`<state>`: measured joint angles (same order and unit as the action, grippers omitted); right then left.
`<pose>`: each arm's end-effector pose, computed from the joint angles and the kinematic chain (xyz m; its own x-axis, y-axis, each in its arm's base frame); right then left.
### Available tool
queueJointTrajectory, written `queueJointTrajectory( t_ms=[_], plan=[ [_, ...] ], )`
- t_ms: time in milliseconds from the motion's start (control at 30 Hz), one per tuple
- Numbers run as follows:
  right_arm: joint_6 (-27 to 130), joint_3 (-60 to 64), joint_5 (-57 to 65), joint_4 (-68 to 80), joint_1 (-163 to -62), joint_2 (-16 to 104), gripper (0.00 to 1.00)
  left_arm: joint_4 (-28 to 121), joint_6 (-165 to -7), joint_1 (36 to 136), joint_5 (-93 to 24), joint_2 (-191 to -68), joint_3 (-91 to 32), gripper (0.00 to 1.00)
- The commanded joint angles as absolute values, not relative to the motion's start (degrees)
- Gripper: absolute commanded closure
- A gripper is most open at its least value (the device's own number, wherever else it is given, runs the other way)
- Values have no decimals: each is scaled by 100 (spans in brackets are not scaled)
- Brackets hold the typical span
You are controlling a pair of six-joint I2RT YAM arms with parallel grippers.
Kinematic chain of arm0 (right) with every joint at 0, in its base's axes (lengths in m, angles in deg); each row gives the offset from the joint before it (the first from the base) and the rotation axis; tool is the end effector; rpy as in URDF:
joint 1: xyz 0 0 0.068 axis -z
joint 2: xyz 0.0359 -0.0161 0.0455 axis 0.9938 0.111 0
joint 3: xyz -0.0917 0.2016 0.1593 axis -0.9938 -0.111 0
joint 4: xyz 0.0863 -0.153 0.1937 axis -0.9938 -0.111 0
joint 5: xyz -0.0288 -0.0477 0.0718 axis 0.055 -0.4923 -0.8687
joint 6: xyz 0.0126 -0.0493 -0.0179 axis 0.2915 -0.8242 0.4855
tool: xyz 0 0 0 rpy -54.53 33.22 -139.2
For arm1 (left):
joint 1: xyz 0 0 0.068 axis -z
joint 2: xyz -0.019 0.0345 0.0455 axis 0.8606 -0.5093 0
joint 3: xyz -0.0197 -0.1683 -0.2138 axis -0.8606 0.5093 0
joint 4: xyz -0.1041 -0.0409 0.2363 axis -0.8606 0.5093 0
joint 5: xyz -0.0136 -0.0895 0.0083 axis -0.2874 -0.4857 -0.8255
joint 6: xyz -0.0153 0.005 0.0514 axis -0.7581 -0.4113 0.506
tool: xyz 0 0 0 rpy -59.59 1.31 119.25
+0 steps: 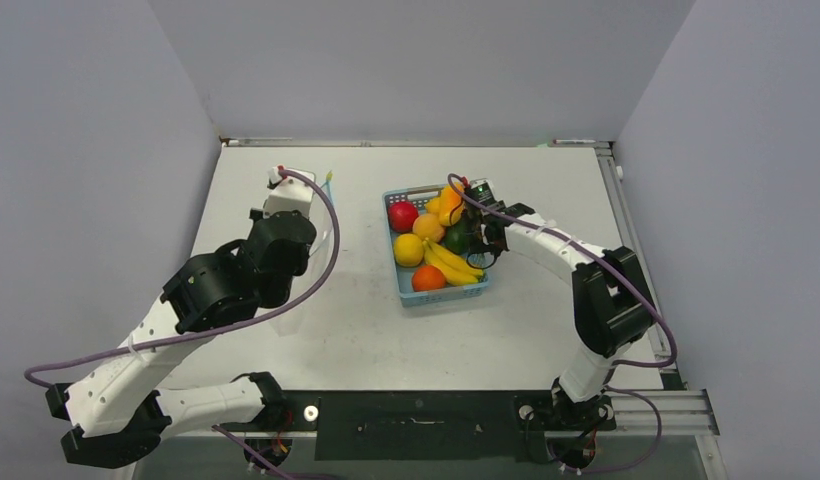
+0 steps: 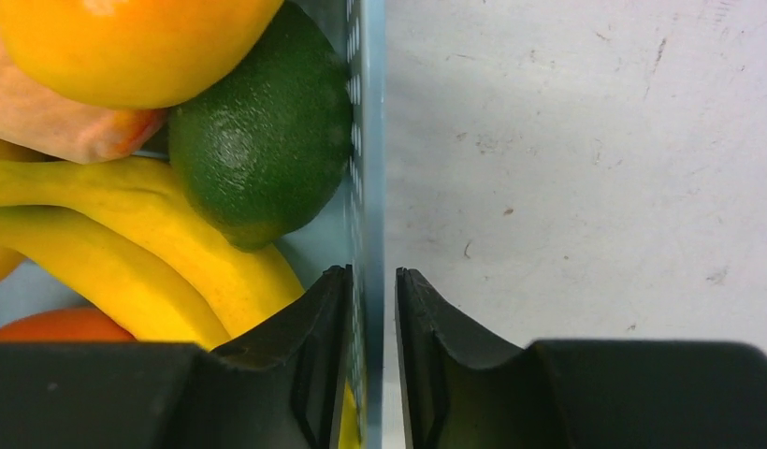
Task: Place the food in the zip-top bag and seal the zipper
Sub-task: Move the bin to the center of the board.
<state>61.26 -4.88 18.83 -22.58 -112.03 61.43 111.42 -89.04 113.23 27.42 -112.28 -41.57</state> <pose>0.3166 0.1660 0.2105 -0.8420 -0.1349 -0.5223 -0.1819 0.9825 0.0395 0.1124 -0.1052 0.4427 -0.3636 0.2486 -0.8978 0.0055 0.9643 0.2648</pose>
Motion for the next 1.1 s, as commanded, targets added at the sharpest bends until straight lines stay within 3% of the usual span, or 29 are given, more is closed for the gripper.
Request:
queueJointTrajectory(
  t_ms=[0,167,533,1067],
  plan=[
    [6047,-468,2040,-2382,-11157,5845,69,10695,-8794,11291,2665,-11212,-4082,100],
    [6093,-411,2043,-2504,-11162,5710,54,10691,-8824,11291,2653,-11141,-4004,100],
    [6482,320,2513,-2867,-12058,5247,48,10770,-8908,11282,2712,-11025,-3899,100],
    [7351,875,2023,-2420,-13290,5760,47,10900,-8916,11273,2803,-10846,-3814,100]
  ],
)
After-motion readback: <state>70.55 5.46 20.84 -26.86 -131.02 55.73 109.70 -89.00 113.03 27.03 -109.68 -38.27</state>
